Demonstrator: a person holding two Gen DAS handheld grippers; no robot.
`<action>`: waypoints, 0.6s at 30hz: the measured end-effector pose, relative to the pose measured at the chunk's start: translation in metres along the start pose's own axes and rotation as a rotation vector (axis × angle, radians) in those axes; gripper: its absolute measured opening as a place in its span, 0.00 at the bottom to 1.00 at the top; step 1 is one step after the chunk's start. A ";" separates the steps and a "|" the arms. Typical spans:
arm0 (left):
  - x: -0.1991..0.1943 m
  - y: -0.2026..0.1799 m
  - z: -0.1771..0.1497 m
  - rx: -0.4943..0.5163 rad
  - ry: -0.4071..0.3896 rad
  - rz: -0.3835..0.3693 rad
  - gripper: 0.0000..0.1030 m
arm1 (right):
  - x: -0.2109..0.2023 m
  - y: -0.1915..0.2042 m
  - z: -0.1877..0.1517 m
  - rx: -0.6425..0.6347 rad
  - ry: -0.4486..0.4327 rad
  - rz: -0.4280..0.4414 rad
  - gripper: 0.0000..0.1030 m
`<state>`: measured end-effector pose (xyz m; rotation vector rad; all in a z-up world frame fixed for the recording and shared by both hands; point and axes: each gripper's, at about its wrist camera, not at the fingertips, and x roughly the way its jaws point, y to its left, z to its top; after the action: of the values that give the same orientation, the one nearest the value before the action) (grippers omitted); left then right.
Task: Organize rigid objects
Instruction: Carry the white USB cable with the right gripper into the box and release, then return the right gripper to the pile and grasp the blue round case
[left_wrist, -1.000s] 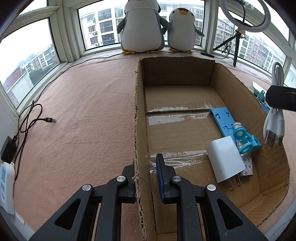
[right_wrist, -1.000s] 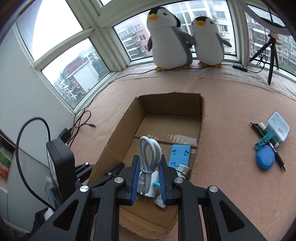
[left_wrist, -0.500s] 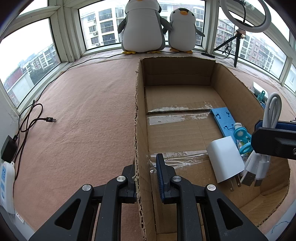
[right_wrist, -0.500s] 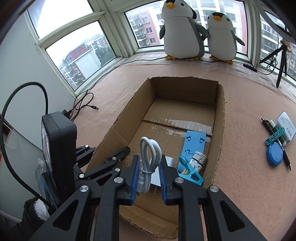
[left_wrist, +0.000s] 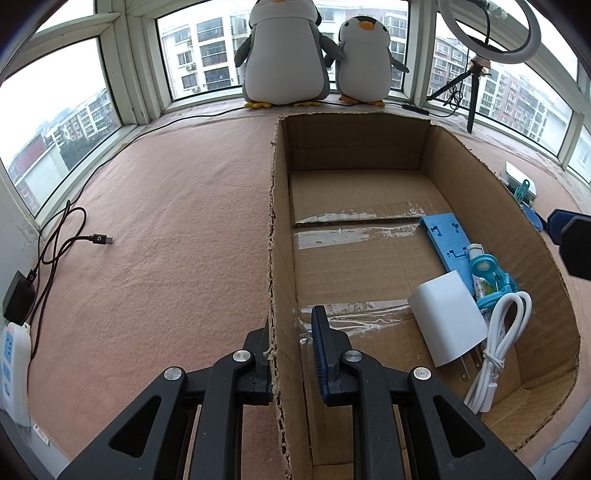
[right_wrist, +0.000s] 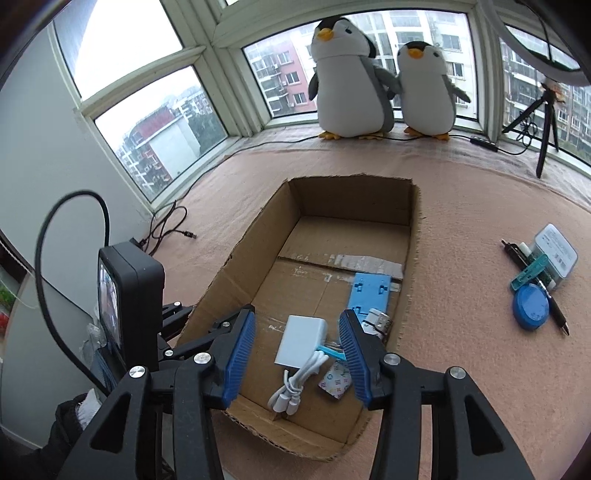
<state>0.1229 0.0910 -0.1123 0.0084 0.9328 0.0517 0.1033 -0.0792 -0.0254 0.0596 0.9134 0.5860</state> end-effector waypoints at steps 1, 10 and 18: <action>0.000 -0.001 0.000 0.001 0.000 0.000 0.17 | -0.005 -0.005 0.000 0.012 -0.013 0.002 0.42; 0.000 -0.002 0.001 0.006 0.001 0.003 0.17 | -0.036 -0.096 -0.008 0.136 -0.052 -0.177 0.45; 0.000 -0.002 0.001 0.009 0.001 0.007 0.17 | -0.027 -0.166 -0.012 0.274 0.015 -0.267 0.45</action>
<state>0.1237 0.0885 -0.1124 0.0201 0.9342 0.0540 0.1568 -0.2354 -0.0613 0.1771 0.9929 0.2115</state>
